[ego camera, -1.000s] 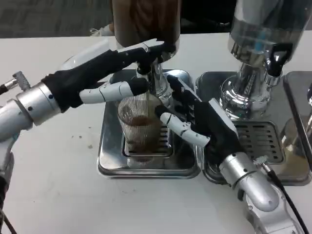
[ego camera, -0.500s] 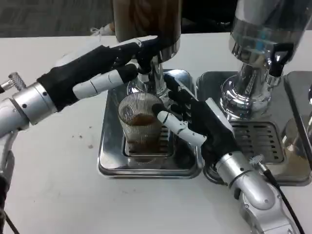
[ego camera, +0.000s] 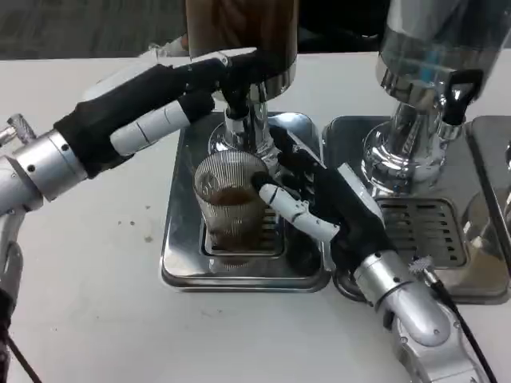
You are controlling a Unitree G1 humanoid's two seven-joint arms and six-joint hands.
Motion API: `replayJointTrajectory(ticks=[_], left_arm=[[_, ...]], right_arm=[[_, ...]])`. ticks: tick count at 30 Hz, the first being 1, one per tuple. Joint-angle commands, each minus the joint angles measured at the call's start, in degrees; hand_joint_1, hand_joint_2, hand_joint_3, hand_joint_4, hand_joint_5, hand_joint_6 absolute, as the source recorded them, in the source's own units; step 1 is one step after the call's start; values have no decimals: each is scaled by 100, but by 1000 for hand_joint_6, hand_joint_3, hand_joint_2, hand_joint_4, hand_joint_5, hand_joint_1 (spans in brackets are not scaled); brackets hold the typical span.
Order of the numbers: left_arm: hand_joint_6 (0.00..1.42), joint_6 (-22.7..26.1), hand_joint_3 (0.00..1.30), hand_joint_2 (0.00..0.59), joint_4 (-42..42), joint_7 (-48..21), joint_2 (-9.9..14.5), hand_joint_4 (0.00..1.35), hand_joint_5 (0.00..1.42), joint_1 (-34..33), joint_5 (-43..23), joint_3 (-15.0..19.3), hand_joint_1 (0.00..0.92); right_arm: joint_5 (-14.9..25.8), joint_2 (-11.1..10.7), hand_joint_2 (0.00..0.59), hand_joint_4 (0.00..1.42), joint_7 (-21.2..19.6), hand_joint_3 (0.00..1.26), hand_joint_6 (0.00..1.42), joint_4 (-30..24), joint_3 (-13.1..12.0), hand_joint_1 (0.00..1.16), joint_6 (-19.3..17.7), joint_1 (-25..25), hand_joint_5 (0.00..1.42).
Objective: Grasp the cup under the faucet to collect the drink, then remove the cup.
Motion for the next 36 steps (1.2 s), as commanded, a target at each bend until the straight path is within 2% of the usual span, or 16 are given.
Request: replayJointTrajectory(ticks=[1, 15, 22, 28, 36], left_arm=[[54, 121, 166, 46, -222, -159, -59, 58, 79, 10, -138, 84, 0], [64, 392, 174, 49, -836, -254, -11, 69, 97, 89, -510, 470, 0], [68, 897, 186, 53, -1447, -348, -30, 98, 116, 260, -986, 657, 0], [79, 1139, 188, 53, -2138, -302, 3, 109, 134, 520, -1224, 832, 0], [85, 928, 188, 54, -2680, 57, -24, 114, 150, 1099, -1089, 1110, 0]], right_arm=[[33, 38, 307, 12, -88, 62, 48, -33, -39, 552, -137, 113, 15], [41, 19, 310, 15, -124, 64, 60, 5, -65, 562, -212, 103, 26], [48, 25, 311, 21, -106, 64, 62, 62, -62, 563, -228, 76, 27], [56, 23, 311, 22, -108, 70, 62, 73, -70, 563, -257, 80, 28], [67, 13, 311, 22, -134, 64, 63, 68, -127, 564, -368, 111, 28]])
